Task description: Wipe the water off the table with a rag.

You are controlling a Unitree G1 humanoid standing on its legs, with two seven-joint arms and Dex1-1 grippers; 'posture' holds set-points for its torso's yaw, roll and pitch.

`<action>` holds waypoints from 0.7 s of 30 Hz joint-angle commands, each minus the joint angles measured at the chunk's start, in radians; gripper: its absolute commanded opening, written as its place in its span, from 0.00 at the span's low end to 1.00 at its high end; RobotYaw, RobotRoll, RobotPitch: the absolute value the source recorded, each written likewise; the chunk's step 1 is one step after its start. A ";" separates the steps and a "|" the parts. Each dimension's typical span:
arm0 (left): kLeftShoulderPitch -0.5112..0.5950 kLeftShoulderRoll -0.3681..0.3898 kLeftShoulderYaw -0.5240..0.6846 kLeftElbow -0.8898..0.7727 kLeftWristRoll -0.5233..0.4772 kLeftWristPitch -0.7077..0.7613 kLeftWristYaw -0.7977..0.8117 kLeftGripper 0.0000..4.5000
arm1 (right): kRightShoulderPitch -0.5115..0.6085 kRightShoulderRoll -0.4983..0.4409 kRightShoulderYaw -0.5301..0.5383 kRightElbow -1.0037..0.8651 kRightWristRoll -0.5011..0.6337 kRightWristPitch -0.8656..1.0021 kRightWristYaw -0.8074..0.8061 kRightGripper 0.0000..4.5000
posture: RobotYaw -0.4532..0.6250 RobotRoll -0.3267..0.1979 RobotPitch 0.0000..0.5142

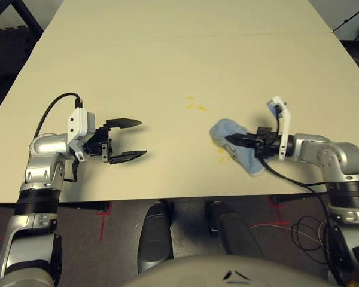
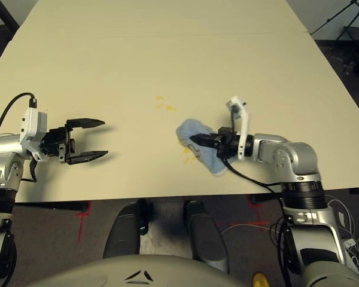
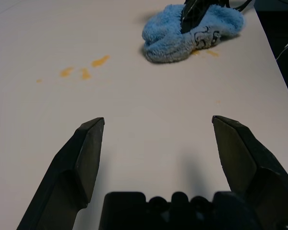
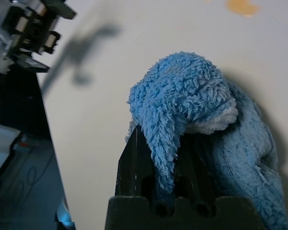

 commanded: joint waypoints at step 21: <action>0.003 -0.004 -0.018 0.006 0.007 -0.015 0.002 1.00 | 0.006 -0.089 0.094 0.029 -0.019 -0.007 0.028 0.02 | 0.57 0.62 0.45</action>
